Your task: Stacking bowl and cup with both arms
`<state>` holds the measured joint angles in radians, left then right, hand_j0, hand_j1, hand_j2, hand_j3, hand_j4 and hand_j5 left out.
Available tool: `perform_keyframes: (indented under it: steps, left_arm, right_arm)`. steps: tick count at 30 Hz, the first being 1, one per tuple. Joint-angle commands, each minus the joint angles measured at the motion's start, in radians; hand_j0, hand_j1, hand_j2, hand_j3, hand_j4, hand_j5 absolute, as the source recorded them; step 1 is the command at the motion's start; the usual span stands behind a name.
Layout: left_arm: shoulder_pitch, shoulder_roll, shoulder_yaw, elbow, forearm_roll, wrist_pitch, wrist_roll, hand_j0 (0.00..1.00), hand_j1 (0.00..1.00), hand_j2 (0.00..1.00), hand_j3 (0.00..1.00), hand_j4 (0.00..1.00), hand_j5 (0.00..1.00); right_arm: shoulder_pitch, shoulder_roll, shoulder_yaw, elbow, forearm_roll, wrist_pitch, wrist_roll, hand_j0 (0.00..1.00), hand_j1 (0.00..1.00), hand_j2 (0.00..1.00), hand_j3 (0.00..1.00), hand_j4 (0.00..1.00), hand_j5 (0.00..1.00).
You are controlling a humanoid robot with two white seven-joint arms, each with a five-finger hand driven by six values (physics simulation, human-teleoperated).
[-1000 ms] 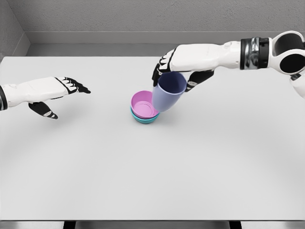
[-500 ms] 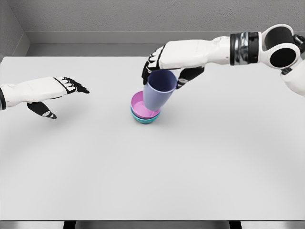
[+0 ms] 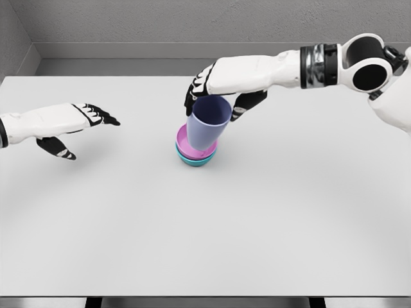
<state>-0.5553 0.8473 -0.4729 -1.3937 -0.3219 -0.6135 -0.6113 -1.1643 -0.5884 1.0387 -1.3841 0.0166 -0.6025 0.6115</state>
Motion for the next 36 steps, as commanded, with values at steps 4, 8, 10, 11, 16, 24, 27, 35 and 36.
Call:
perform_keyframes:
  steps: [4,8,10,11,16,24,27,35,36]
  left_arm:
    - [0.002,0.001,0.0,0.001,0.006,0.003,0.0,1.0,1.0,1.0,1.0,1.0,1.0]
    - [0.002,0.001,0.0,0.001,0.006,0.003,0.0,1.0,1.0,1.0,1.0,1.0,1.0]
    - [0.0,0.001,0.0,0.001,0.006,0.003,0.0,1.0,1.0,1.0,1.0,1.0,1.0]
    - [0.0,0.001,0.0,0.001,0.006,0.003,0.0,1.0,1.0,1.0,1.0,1.0,1.0]
    - [0.002,0.001,0.0,0.001,0.006,0.003,0.0,1.0,1.0,1.0,1.0,1.0,1.0]
    - [0.002,0.001,0.0,0.002,0.006,0.003,0.0,1.0,1.0,1.0,1.0,1.0,1.0]
    - [0.002,0.001,0.0,0.002,0.004,0.003,0.0,1.0,1.0,1.0,1.0,1.0,1.0]
    - [0.0,0.001,0.0,0.004,0.004,0.003,0.0,1.0,1.0,1.0,1.0,1.0,1.0]
    - [0.0,0.001,0.0,0.004,0.004,0.003,0.0,1.0,1.0,1.0,1.0,1.0,1.0]
  right_arm:
    - [-0.002,0.019,0.003,0.03,-0.004,0.004,-0.001,0.65,0.65,0.65,0.65,0.65,0.65]
    - [-0.006,0.035,0.004,0.053,-0.004,0.003,-0.001,0.65,0.65,0.65,0.65,0.65,0.65]
    - [-0.008,0.035,0.003,0.056,-0.004,0.003,-0.001,0.65,0.65,0.65,0.65,0.65,0.65]
    - [-0.008,0.038,0.003,0.063,-0.004,0.003,-0.001,0.65,0.65,0.65,0.65,0.65,0.65]
    - [-0.008,0.048,0.003,0.102,-0.003,0.001,-0.001,0.65,0.65,0.65,0.65,0.65,0.65]
    - [-0.009,0.076,0.011,0.139,-0.001,-0.002,-0.001,0.65,0.65,0.65,0.65,0.65,0.65]
    - [-0.015,0.082,0.026,0.142,-0.001,-0.002,-0.001,0.65,0.65,0.65,0.65,0.65,0.65]
    - [-0.015,0.096,0.038,0.168,-0.001,-0.002,-0.001,0.65,0.65,0.65,0.65,0.65,0.65]
    - [-0.015,0.101,0.038,0.169,-0.001,-0.002,-0.001,0.65,0.65,0.65,0.65,0.65,0.65]
